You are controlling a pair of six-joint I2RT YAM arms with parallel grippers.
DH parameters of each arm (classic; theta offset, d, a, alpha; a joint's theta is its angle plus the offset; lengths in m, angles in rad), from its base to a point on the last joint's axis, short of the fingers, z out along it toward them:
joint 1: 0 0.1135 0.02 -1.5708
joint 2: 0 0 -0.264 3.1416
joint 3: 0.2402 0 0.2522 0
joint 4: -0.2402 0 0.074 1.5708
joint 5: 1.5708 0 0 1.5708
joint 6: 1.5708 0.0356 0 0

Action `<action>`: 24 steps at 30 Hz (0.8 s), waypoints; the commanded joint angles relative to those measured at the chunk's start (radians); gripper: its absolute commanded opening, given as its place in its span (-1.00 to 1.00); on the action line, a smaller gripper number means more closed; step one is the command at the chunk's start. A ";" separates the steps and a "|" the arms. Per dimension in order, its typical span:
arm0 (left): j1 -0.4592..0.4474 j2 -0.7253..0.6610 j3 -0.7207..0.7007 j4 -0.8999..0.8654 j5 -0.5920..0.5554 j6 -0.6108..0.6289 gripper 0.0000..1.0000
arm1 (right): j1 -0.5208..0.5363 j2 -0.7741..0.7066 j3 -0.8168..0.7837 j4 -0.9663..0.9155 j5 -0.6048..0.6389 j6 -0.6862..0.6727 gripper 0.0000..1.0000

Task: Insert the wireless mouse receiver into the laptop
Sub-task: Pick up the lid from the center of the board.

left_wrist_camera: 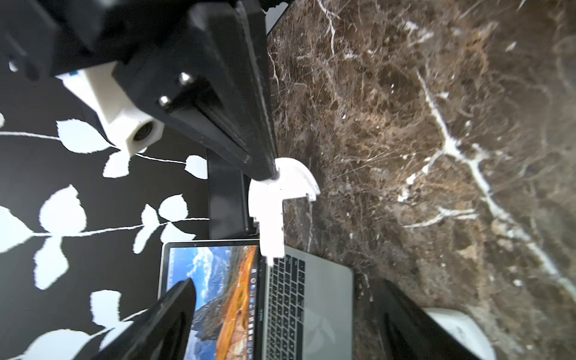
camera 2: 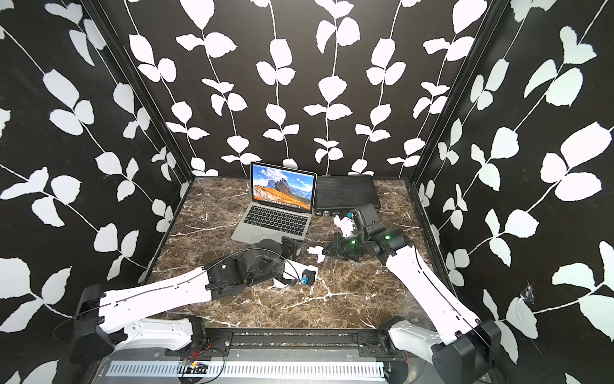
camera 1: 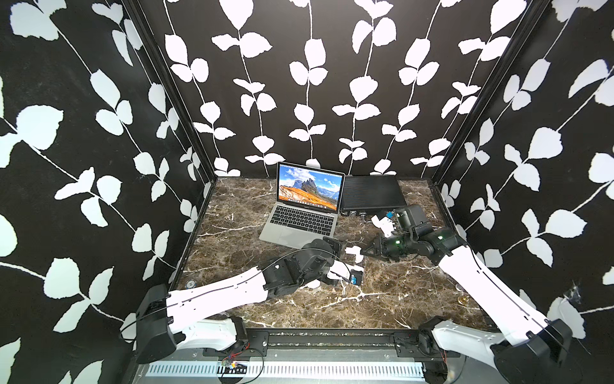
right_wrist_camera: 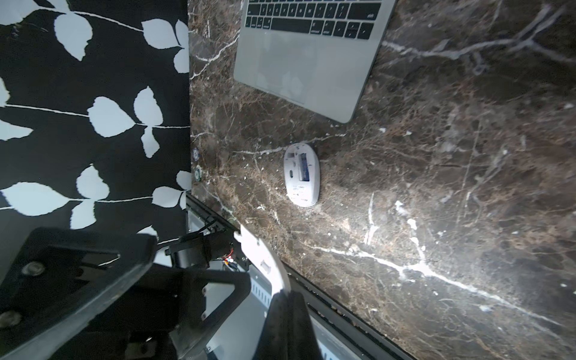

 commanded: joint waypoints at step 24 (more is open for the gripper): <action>0.000 0.060 0.104 0.004 -0.084 0.199 -0.92 | -0.014 -0.005 -0.065 0.136 -0.202 0.169 -1.00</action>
